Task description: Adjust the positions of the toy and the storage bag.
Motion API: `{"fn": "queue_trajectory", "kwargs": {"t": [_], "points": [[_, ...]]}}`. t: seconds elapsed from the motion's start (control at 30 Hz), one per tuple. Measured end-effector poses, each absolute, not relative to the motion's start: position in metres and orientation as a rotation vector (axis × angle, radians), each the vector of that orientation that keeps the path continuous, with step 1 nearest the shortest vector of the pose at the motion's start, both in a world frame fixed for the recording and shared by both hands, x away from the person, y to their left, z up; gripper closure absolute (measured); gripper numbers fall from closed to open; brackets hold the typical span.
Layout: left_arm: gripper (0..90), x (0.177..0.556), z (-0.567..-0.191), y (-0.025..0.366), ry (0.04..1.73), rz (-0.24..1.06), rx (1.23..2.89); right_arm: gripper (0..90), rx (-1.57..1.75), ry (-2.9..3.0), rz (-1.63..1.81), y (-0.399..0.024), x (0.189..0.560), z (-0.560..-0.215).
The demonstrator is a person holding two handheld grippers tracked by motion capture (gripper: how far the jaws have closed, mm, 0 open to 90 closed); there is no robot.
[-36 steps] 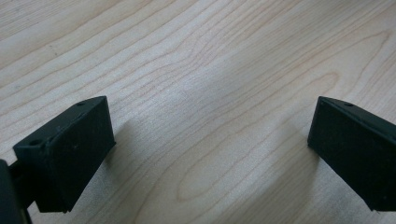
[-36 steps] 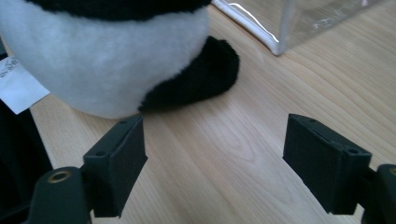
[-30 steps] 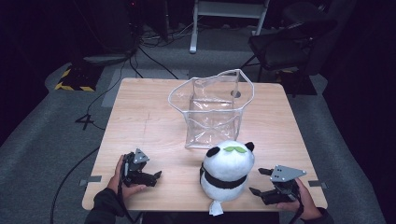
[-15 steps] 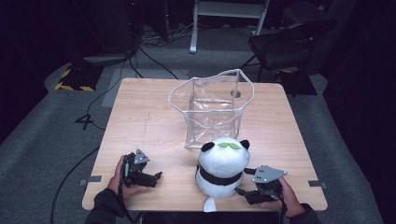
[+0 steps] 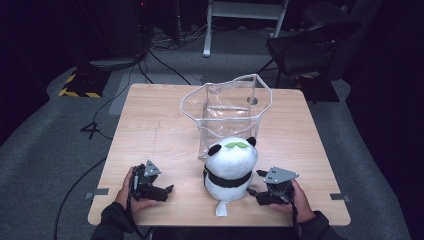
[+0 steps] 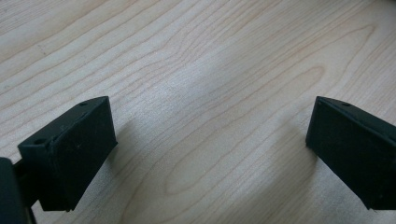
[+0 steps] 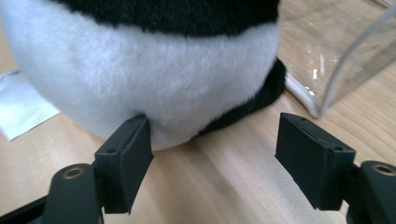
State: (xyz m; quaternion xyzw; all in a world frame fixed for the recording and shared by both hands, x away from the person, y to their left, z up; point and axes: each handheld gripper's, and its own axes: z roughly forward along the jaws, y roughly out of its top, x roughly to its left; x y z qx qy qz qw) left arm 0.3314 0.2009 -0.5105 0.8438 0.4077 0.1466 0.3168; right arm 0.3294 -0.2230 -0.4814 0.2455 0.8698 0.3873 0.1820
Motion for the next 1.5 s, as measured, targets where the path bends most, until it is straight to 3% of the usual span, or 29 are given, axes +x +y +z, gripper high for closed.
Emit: {"fn": "queue_trajectory", "kwargs": {"t": [0.17, 0.3, 0.4, 0.57, 1.07, 1.5], "points": [[6.1, 0.331, -0.509, 0.200, 1.069, 0.376, 2.217, 28.5, 0.755, 2.416, 1.084, -0.220, 0.341, -0.483], [16.8, 0.330, -0.507, 0.197, 1.057, 0.377, 2.207, 24.8, 0.797, 2.407, 1.089, -0.218, 0.348, -0.485], [16.4, 0.330, -0.505, 0.191, 1.028, 0.360, 2.225, 21.9, 0.804, 2.394, 1.073, -0.214, 0.351, -0.485], [15.9, 0.327, -0.496, 0.185, 0.993, 0.355, 2.185, 24.5, 0.802, 2.409, 1.093, -0.224, 0.349, -0.484], [15.9, 0.322, -0.465, 0.158, 0.875, 0.396, 2.144, 21.7, 1.065, 2.339, 1.034, -0.316, 0.359, -0.489], [15.9, 0.317, -0.438, 0.123, 0.724, 0.391, 2.117, 22.5, 1.098, 2.342, 1.018, -0.324, 0.360, -0.504]]}}
